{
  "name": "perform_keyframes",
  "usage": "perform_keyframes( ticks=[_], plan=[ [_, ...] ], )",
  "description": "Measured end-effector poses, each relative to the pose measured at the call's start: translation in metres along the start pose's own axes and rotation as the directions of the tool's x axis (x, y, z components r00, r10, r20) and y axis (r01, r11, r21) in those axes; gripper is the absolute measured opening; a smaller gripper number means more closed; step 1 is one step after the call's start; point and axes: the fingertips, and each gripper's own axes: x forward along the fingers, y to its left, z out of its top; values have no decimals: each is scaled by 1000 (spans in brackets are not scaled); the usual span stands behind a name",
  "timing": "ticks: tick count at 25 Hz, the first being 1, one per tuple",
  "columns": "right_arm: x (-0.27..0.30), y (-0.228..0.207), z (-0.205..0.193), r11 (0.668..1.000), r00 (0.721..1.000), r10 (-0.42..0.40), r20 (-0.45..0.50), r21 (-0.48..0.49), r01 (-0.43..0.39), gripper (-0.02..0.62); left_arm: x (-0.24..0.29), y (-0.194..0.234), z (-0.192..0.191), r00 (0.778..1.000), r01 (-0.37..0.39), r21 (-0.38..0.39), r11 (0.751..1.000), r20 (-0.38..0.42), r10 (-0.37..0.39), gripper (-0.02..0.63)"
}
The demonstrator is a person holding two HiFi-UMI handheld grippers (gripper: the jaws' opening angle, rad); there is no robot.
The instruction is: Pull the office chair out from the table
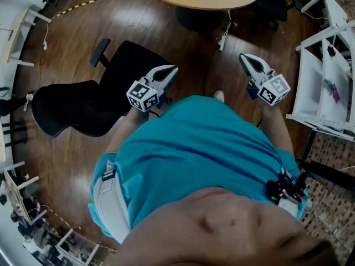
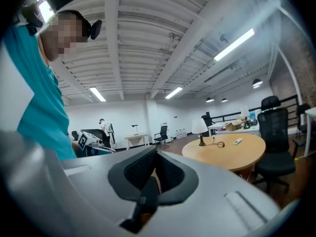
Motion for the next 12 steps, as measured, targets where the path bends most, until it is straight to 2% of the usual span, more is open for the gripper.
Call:
perform_keyframes(
  ticks=[3,6,9,12],
  plan=[
    [-24,38,-20,997,997,-82,-1,5,82,-3,-8,-33,-15,992,111,24,994,-61,-109,107],
    [-50,82,-21,991,991,-133,25,8,132,-3,-34,-67,-11,982,179,54,982,-77,-175,107],
    [-89,108,-19,986,986,-163,40,-11,164,-3,-44,-97,-8,980,185,85,979,-83,-178,107],
    [-149,134,-14,981,979,-192,64,-21,193,-3,-49,-146,-6,983,172,61,983,-75,-167,107]
  ],
)
